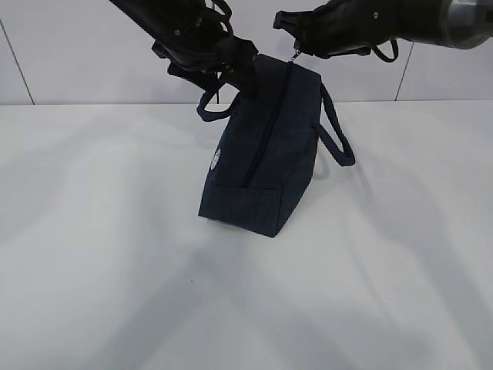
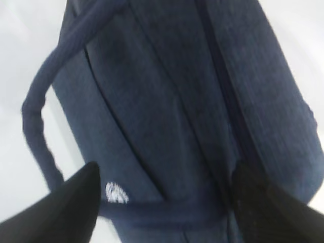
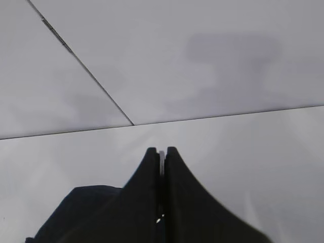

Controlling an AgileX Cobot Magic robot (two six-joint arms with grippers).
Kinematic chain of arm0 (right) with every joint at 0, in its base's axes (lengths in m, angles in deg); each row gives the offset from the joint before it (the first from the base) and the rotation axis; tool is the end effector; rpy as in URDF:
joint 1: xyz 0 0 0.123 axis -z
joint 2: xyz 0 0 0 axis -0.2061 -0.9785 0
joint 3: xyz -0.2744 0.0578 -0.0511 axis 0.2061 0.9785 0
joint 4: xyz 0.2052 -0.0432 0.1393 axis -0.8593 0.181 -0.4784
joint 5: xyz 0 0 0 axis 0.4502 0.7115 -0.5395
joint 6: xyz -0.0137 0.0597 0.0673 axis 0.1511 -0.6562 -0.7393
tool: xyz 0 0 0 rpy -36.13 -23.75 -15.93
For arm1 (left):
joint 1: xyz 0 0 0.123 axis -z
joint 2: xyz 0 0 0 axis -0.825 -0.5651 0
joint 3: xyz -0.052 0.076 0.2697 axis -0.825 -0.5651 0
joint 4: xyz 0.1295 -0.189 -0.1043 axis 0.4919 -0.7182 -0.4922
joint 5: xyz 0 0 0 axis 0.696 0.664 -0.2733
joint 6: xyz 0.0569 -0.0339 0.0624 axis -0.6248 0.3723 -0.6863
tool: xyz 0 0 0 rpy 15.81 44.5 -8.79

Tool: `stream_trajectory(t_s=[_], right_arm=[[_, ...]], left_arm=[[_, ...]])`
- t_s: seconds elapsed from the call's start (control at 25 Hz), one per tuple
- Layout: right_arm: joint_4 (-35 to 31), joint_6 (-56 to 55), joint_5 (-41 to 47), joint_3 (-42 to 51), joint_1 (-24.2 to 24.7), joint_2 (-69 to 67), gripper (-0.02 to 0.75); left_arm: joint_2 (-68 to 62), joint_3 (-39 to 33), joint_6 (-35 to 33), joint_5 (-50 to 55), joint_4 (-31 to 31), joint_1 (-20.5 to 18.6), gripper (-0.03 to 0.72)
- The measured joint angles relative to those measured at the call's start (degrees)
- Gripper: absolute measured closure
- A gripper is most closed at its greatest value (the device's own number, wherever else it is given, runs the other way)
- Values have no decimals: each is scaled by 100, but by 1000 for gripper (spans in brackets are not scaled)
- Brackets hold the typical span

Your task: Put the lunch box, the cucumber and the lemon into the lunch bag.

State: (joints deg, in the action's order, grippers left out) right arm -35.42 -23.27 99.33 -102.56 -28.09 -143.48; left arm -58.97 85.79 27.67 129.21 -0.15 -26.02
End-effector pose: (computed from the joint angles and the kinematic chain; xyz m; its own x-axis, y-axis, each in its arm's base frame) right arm 0.5046 0.1455 0.2565 -0.5129 0.2222 -0.8292 -0.0925 0.9460 0.3108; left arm 0.4120 -0.2601 0.2798 -0.7200 0.3800 -0.5807 0.5879 0.7786 -0.2194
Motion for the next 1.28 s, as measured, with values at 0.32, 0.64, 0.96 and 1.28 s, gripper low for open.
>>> stream_trajectory(t_s=[0.32,0.64,0.96,1.28], right_arm=[[-14,0,0,0,0,0,731],[-12,0,89,-9,0,0,731],[20,0,169,-9,0,0,731],[80,23,373,-9,-11,0,731]], left_arm=[[-403,0,-369,-1031,-776,0,140],[-644,0,-540,-1003,-1357,-46,602],[-622,13,-887,-616,-1357,-46,692],[-442,13,-937,224,-1283,-54,694]])
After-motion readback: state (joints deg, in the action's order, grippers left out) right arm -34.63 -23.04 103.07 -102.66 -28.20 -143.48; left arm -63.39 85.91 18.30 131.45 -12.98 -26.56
